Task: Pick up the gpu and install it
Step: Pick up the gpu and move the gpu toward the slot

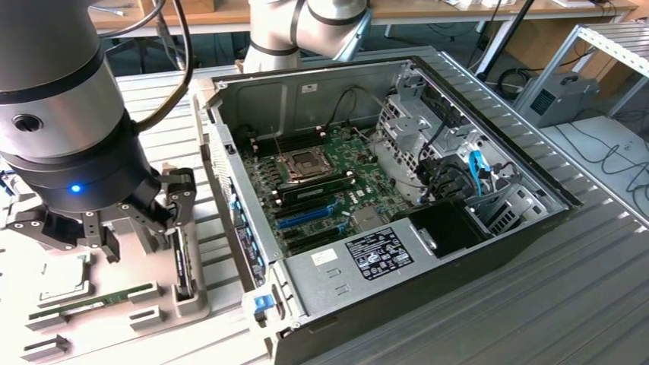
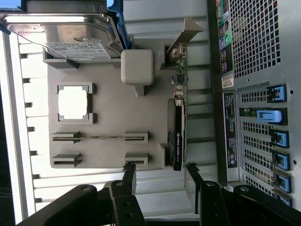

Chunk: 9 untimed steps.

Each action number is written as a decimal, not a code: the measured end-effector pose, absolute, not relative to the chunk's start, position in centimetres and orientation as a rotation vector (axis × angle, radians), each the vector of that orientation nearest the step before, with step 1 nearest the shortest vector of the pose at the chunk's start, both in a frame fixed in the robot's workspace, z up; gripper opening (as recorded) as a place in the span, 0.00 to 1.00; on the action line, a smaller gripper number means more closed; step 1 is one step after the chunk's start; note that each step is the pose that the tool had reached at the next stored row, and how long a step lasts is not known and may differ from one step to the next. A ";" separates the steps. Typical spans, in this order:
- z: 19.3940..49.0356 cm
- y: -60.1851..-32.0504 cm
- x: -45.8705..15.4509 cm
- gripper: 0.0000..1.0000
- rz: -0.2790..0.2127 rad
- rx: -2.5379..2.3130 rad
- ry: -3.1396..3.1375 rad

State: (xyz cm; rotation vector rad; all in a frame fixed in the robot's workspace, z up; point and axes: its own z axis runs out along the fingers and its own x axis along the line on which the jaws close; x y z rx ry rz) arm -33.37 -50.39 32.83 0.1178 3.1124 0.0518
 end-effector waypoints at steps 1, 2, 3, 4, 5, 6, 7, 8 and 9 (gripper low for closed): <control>32.8 -50.4 -33.4 0.54 0.052 0.118 3.112; 32.8 -50.4 -33.4 0.54 0.052 0.118 3.112; 32.7 -50.4 -33.5 0.54 0.052 0.118 3.112; 32.7 -50.4 -33.5 0.54 0.052 0.118 3.112; 32.7 -50.4 -33.5 0.54 0.052 0.118 3.112; 32.7 -50.4 -33.5 0.54 0.052 0.118 3.112; 32.6 -50.4 -33.6 0.54 0.052 0.118 3.112; 32.6 -50.4 -33.6 0.54 0.052 0.118 3.112; 32.6 -50.4 -33.6 0.54 0.052 0.118 3.112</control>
